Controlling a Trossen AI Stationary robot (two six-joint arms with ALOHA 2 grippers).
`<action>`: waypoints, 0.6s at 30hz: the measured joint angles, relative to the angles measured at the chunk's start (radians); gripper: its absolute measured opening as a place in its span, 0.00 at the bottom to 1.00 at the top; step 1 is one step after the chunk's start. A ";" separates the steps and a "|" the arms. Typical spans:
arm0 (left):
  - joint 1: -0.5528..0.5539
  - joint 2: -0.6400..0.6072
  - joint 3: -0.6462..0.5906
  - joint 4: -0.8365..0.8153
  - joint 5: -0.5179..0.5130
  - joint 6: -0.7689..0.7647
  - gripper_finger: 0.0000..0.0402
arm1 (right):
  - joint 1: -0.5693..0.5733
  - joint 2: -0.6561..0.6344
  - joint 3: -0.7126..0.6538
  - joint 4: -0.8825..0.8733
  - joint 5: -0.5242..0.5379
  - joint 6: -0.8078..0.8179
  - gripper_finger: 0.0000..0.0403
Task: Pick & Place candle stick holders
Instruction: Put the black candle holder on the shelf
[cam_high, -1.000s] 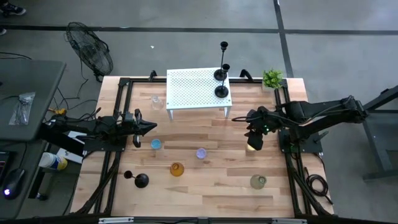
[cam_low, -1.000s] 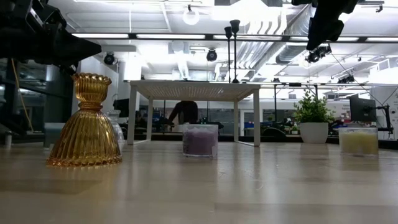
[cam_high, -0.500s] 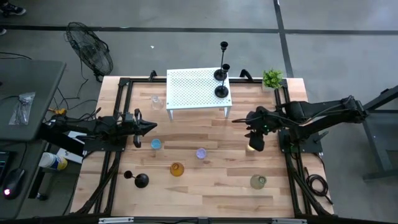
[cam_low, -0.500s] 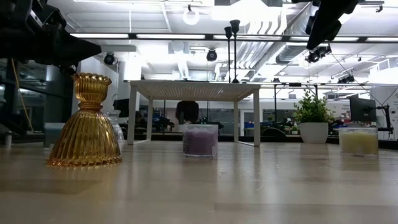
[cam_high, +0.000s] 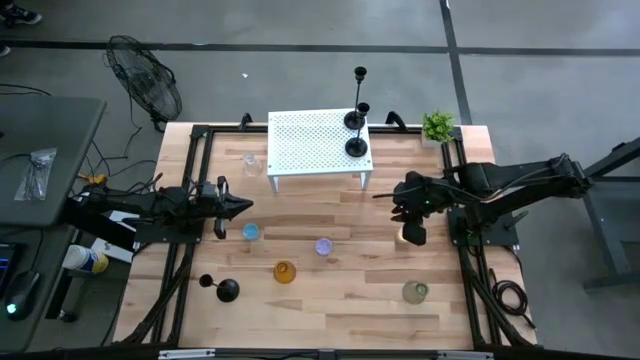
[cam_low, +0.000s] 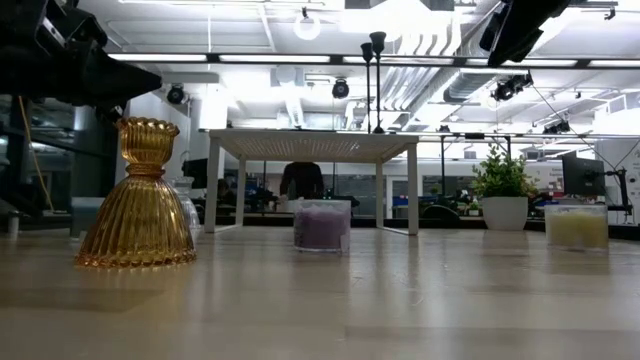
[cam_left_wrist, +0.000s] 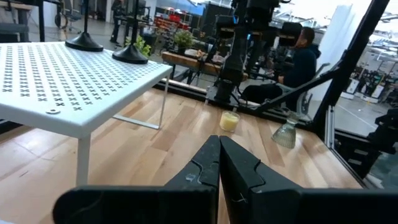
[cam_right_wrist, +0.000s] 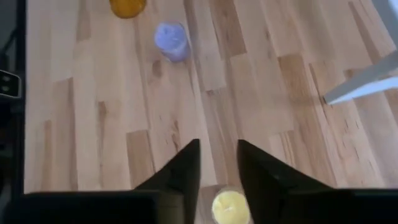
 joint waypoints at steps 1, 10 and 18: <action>0.000 0.000 0.000 -0.001 0.012 0.000 0.00 | 0.000 0.000 0.000 0.008 -0.005 0.000 0.17; 0.000 0.000 0.044 -0.101 0.090 0.040 0.00 | 0.000 0.000 0.000 0.043 -0.111 0.000 0.08; 0.000 0.000 0.194 -0.328 0.098 0.070 0.04 | 0.000 0.000 0.000 0.194 -0.228 0.003 0.08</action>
